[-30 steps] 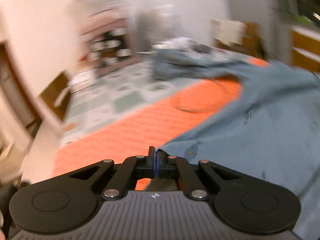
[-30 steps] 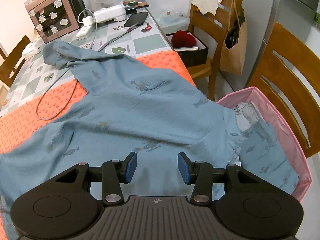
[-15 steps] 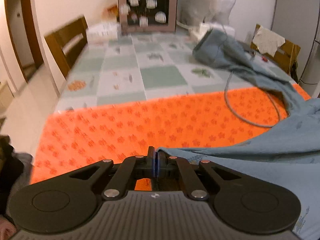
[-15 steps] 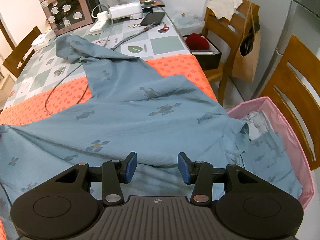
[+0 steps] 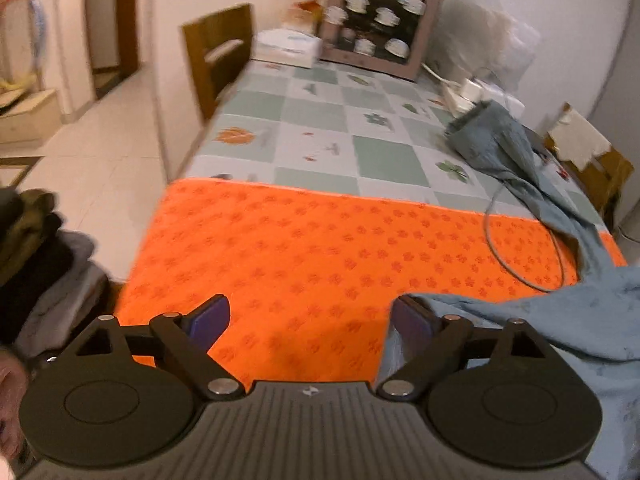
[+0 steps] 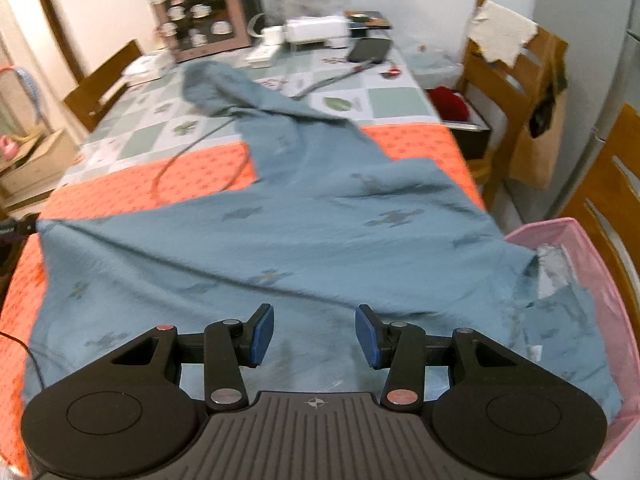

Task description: Fold clothes

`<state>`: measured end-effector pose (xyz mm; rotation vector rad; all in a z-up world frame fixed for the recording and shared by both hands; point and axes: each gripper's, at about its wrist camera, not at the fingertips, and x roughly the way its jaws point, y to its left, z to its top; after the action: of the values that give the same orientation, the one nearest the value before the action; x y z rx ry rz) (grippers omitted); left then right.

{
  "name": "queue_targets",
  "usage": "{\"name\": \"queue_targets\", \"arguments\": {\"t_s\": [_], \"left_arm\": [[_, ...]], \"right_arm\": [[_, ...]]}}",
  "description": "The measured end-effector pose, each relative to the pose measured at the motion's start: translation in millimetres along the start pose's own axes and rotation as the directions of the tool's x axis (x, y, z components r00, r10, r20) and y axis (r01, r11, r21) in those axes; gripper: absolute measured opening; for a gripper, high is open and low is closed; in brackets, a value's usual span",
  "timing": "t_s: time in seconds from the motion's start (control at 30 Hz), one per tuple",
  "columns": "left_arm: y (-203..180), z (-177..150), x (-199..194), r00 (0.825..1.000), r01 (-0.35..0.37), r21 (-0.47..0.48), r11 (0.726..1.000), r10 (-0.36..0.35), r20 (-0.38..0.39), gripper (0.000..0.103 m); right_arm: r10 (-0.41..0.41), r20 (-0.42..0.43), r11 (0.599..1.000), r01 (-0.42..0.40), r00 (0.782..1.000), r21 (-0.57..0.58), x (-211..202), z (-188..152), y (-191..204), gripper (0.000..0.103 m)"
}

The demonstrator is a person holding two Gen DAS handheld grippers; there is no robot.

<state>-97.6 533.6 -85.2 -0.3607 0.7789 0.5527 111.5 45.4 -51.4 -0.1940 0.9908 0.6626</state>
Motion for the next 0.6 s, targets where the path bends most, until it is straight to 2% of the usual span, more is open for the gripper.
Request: {"name": "queue_targets", "arguments": {"t_s": [0.17, 0.27, 0.37, 0.47, 0.6], "left_arm": [[12.9, -15.3, -34.5, 0.998, -0.058, -0.037, 0.998, 0.058, -0.005, 0.092], [16.5, -23.8, -48.8, 0.998, -0.058, -0.017, 0.998, 0.059, 0.006, 0.092], [18.6, -29.6, -52.3, 0.999, -0.046, 0.045, 0.998, 0.045, 0.021, 0.092], [25.3, -29.9, -45.1, 0.999, -0.022, 0.111, 0.994, 0.019, 0.027, 0.092], [33.3, -23.8, -26.5, 0.998, 0.049, 0.26, 0.964, -0.056, 0.021, 0.092]], "right_arm": [[0.08, -0.013, 0.995, -0.081, 0.997, -0.063, -8.6, -20.5, 16.8, 0.048], [0.126, -0.025, 0.988, -0.128, 0.992, -0.091, -15.1, -33.3, 30.5, 0.048], [0.155, -0.021, 0.981, -0.156, 0.988, -0.112, -23.0, -49.2, 50.0, 0.048], [0.149, -0.014, 0.981, -0.15, 0.989, -0.12, -27.9, -66.9, 76.0, 0.048], [0.134, 0.005, 0.986, -0.133, 0.991, -0.1, -31.7, -94.4, 119.5, 0.048]]}}
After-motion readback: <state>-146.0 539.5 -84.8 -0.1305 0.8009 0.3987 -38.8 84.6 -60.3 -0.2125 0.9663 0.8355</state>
